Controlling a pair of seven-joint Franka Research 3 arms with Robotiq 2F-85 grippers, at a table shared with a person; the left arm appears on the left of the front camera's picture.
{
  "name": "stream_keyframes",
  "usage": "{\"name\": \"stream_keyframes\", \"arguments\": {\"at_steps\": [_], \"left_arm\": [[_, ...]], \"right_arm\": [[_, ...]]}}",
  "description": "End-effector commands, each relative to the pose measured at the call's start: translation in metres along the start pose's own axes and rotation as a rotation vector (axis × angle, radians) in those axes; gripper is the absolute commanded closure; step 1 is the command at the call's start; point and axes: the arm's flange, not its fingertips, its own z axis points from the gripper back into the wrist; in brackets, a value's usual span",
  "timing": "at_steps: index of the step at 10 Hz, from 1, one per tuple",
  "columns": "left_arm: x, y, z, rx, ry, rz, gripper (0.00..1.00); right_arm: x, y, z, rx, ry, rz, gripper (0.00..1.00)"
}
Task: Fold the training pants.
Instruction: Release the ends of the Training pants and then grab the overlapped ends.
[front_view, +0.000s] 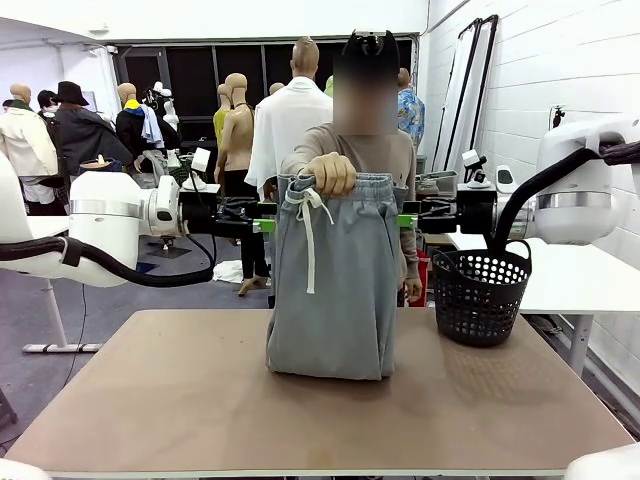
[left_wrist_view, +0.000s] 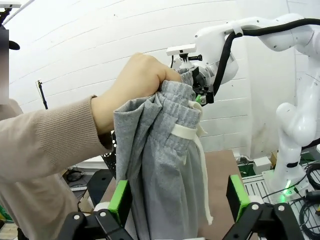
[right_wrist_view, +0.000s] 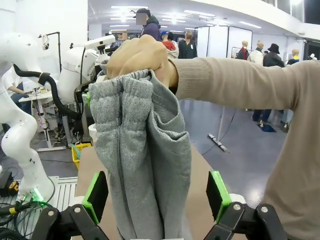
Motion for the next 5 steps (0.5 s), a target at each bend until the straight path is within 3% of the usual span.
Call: {"name": "stream_keyframes", "arguments": {"at_steps": [1,5], "left_arm": [[0.0018,0.0042,-0.0066,-0.021,0.002,-0.017,0.00],[0.0012,0.0002,-0.0127,-0.060,0.001,-0.003,0.00]], "right_arm": [[-0.0044,0.0062,-0.0080,-0.007,-0.042,-0.025,0.00],[-0.0086,0.0061,-0.0162,-0.006,-0.034,-0.034,0.00]]}}
